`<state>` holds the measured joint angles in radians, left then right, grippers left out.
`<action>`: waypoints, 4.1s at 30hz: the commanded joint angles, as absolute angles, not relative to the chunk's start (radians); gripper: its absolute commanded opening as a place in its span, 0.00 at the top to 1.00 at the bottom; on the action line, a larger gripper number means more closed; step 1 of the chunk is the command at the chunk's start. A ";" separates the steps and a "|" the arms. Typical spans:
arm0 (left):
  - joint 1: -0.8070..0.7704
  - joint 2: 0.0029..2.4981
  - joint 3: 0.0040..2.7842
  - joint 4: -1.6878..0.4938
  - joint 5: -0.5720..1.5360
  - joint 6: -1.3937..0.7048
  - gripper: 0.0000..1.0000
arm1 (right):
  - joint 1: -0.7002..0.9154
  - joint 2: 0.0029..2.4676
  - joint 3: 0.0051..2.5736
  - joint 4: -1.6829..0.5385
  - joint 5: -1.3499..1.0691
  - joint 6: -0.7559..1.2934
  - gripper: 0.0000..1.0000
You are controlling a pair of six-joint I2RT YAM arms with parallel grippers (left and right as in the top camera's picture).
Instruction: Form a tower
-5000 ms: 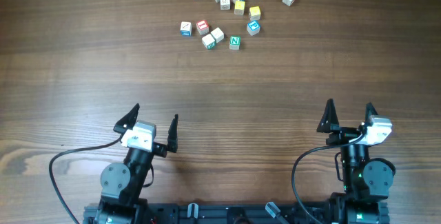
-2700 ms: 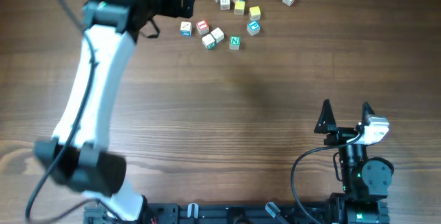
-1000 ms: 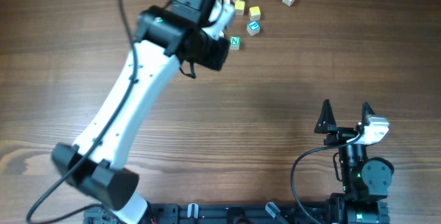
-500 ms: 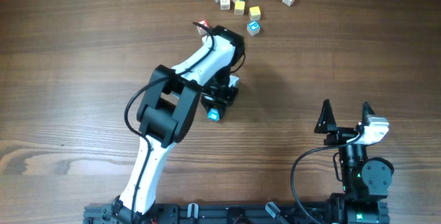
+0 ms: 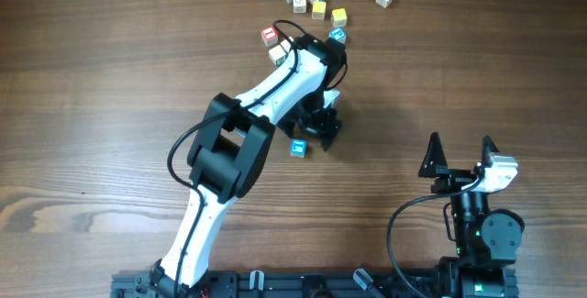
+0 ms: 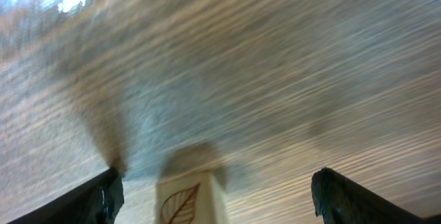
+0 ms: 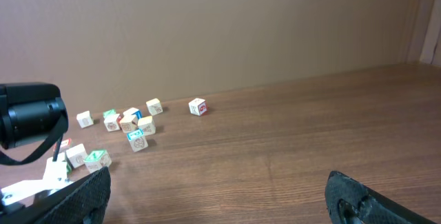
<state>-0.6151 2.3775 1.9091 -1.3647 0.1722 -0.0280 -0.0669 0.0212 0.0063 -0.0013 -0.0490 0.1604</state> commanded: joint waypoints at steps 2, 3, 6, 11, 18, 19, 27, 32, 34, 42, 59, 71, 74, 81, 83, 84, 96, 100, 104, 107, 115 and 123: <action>-0.609 2.420 1.914 -1.436 0.084 -0.016 0.09 | -0.063 0.014 0.005 0.001 -0.061 0.160 0.00; -0.610 2.420 1.914 -1.449 0.084 -0.040 0.09 | -0.063 0.014 0.005 0.001 -0.061 0.160 0.00; -0.611 2.420 1.914 -1.448 0.085 -0.134 0.32 | -0.063 0.014 0.005 0.001 -0.061 0.160 0.00; -0.613 2.420 1.914 -1.415 0.088 -0.302 0.74 | -0.063 0.014 0.005 0.001 -0.061 0.160 0.00; -0.660 2.420 1.914 -1.217 0.108 -0.433 0.69 | -0.063 0.014 0.005 0.001 -0.061 0.160 0.00; -0.666 2.420 1.914 -1.177 0.107 -0.454 0.64 | -0.063 0.014 0.005 0.001 -0.061 0.159 0.00; -0.678 2.420 1.914 -1.067 0.127 -0.462 0.50 | -0.063 0.014 0.005 0.001 -0.061 0.160 0.00; -0.673 2.420 1.914 -1.115 0.099 -0.408 0.38 | -0.063 0.014 0.005 0.001 -0.061 0.159 0.00; -0.665 2.420 1.914 -1.151 0.076 -0.263 0.32 | -0.063 0.014 0.005 0.001 -0.061 0.159 0.00; -0.665 2.420 1.914 -1.178 0.077 -0.075 0.59 | -0.063 0.014 0.005 0.001 -0.061 0.160 0.00; -0.668 2.420 1.914 -1.034 0.077 -0.587 0.56 | -0.063 0.014 0.005 0.001 -0.061 0.159 0.00; -0.533 2.420 2.141 -1.058 -0.096 -0.170 0.00 | -0.063 0.014 0.005 0.001 -0.061 0.160 0.00; -0.477 2.420 2.386 -1.065 -0.070 -0.077 0.00 | -0.063 0.014 0.005 0.001 -0.061 0.160 0.00; -0.369 2.460 2.458 -0.965 -0.042 0.044 0.00 | -0.063 0.014 0.005 0.001 -0.061 0.160 0.00; -0.315 2.488 2.458 -0.970 -0.025 -0.017 0.06 | -0.063 0.014 0.005 0.001 -0.061 0.160 0.00; -0.293 2.501 2.458 -0.981 0.017 -0.082 0.10 | -0.063 0.014 0.005 0.001 -0.061 0.160 0.00; -0.248 2.664 2.452 -0.997 0.086 -0.492 0.11 | -0.063 0.014 0.005 0.001 -0.060 0.159 0.00; -0.253 2.670 2.452 -0.999 0.085 -0.495 0.31 | -0.063 0.014 0.005 0.001 -0.061 0.160 0.00; -0.253 2.692 2.452 -0.999 0.085 -0.495 0.51 | -0.063 0.014 0.005 0.001 -0.061 0.160 0.00; -0.252 2.692 2.452 -1.011 0.081 -0.467 0.71 | -0.063 0.014 0.005 0.001 -0.061 0.159 0.00; -0.259 2.335 2.468 -1.212 0.078 -0.180 0.88 | -0.063 0.014 0.005 0.001 -0.061 0.160 0.00; -0.437 2.222 2.407 -1.654 0.239 0.240 0.96 | -0.063 0.014 0.005 0.001 -0.061 0.160 0.00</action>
<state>-0.4034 2.1902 2.4508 -1.6505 0.1638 0.1200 -0.0666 0.0212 0.0063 -0.0013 -0.0490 0.1604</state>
